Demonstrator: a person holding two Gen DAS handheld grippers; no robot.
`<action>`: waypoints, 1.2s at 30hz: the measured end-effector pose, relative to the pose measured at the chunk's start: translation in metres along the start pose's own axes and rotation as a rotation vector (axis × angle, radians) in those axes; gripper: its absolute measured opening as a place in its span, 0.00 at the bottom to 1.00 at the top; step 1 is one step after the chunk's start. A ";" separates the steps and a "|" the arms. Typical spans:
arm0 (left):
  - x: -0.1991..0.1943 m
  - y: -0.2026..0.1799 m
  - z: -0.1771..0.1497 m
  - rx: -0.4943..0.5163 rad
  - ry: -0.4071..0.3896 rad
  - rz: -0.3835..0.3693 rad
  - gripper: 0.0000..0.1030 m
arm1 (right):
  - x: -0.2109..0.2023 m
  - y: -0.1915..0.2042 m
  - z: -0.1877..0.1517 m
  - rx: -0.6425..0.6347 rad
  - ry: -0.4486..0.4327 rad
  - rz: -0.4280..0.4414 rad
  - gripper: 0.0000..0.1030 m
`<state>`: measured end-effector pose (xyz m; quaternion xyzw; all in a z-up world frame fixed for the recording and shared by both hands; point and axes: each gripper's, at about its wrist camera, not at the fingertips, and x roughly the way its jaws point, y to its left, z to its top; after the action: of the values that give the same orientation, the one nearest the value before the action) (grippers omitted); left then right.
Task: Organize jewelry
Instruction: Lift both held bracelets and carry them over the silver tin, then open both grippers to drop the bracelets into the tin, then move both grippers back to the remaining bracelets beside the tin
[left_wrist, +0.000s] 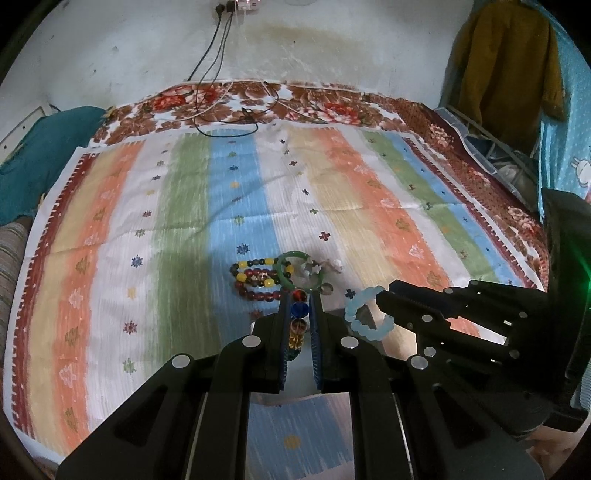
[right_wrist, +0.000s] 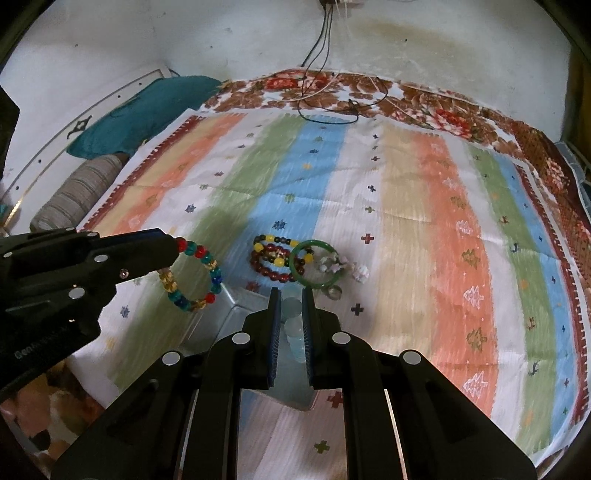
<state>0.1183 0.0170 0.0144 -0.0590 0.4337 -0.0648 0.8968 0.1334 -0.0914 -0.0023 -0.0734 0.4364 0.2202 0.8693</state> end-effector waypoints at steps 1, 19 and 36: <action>-0.001 0.000 -0.001 -0.001 0.000 -0.001 0.09 | -0.001 0.000 -0.002 0.002 0.000 0.001 0.12; 0.003 0.021 -0.003 -0.078 0.019 0.052 0.41 | 0.000 -0.017 -0.005 0.063 0.012 -0.039 0.43; 0.033 0.048 0.012 -0.154 0.076 0.111 0.80 | 0.018 -0.037 0.005 0.091 0.049 -0.060 0.71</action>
<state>0.1507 0.0592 -0.0115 -0.1010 0.4737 0.0165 0.8747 0.1633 -0.1169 -0.0158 -0.0521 0.4646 0.1719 0.8671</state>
